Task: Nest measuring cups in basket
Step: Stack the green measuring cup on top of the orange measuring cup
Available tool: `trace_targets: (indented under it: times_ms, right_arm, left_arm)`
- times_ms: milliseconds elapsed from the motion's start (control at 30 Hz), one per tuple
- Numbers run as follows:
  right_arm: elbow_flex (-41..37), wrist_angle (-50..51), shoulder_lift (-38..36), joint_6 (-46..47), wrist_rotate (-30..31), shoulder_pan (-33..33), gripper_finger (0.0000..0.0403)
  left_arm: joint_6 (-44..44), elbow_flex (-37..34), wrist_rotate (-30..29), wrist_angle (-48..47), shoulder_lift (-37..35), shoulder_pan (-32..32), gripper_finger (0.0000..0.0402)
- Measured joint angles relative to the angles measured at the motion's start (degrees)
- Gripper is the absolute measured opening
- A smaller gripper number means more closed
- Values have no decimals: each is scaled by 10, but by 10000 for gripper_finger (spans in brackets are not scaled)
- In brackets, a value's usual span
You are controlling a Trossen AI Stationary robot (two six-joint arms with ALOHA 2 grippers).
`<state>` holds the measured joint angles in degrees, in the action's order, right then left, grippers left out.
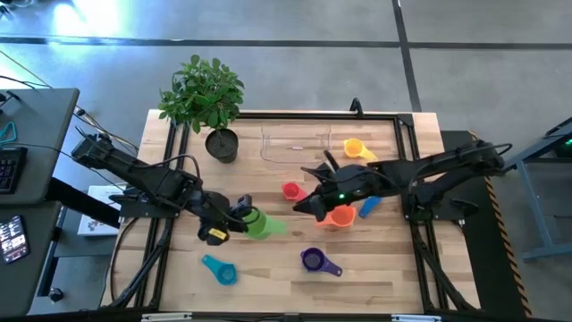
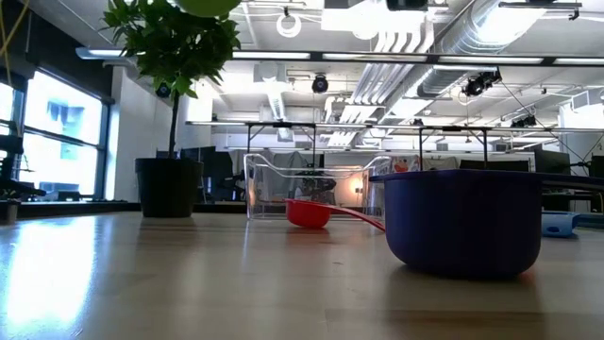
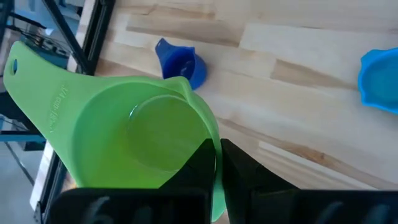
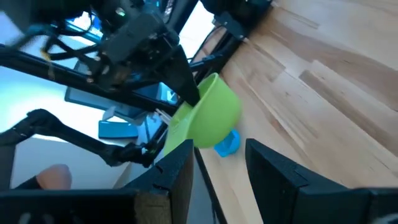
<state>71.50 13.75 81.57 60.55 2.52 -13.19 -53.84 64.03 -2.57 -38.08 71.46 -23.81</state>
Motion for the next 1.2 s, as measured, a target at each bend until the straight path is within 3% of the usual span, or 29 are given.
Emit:
trace_targets:
  times_ms: [100,333,667,1000,1200]
  right_arm:
    - [-1,-33,22,-6,0,2,138]
    - [0,-104,53,18,-77,22,138]
    - [-1,-97,60,74,-126,38,138]
    - [0,-19,64,110,-129,38,138]
    - [0,-22,64,106,-129,38,138]
  left_arm:
    - [0,0,-3,4,0,0,7]
    - [-9,0,-3,3,0,0,7]
    - [-63,0,-22,-3,27,0,7]
    - [-98,0,-97,7,41,-2,7]
    - [-134,0,-117,7,41,-2,7]
